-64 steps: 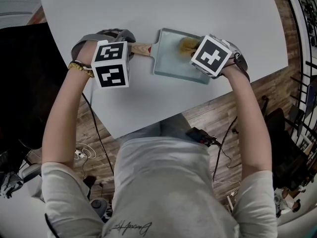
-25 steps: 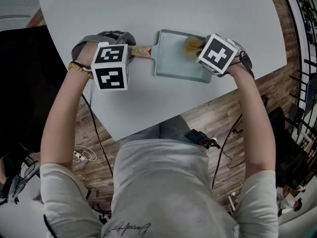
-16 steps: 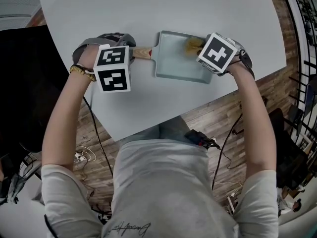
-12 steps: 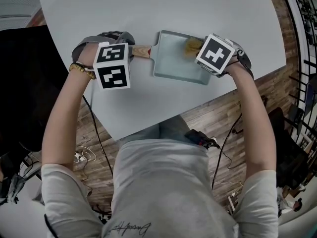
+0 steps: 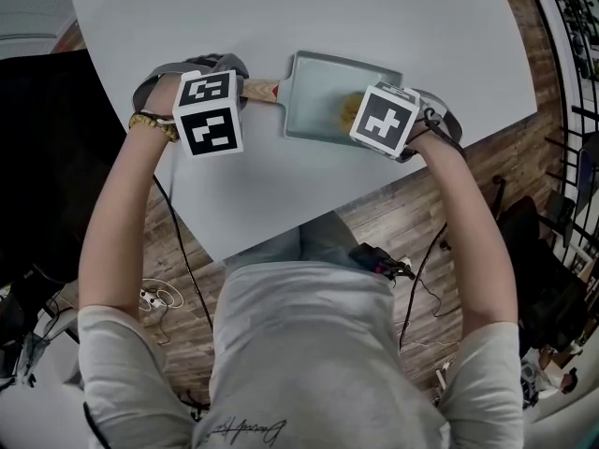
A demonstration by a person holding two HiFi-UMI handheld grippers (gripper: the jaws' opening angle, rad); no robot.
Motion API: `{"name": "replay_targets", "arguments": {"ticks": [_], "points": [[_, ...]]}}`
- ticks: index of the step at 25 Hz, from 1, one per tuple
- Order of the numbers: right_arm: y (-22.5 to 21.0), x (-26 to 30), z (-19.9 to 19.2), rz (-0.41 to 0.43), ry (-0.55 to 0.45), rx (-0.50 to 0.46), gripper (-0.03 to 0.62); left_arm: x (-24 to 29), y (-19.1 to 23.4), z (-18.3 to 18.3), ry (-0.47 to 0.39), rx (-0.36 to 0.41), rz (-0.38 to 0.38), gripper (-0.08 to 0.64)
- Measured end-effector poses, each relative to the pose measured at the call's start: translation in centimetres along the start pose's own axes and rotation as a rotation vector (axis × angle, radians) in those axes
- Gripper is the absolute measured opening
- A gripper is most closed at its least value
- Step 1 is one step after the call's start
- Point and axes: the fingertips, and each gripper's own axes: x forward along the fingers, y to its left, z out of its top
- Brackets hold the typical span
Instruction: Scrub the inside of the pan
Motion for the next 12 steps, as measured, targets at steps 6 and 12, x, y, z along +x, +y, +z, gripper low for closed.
{"name": "replay_targets", "arguments": {"ticks": [6, 12], "points": [[2.1, 0.8, -0.2, 0.005, 0.001, -0.007, 0.054, 0.1, 0.0, -0.3, 0.001, -0.012, 0.002, 0.153], [2.6, 1.0, -0.4, -0.009, -0.001, -0.006, 0.054, 0.1, -0.2, -0.3, 0.004, -0.016, 0.008, 0.153]]}}
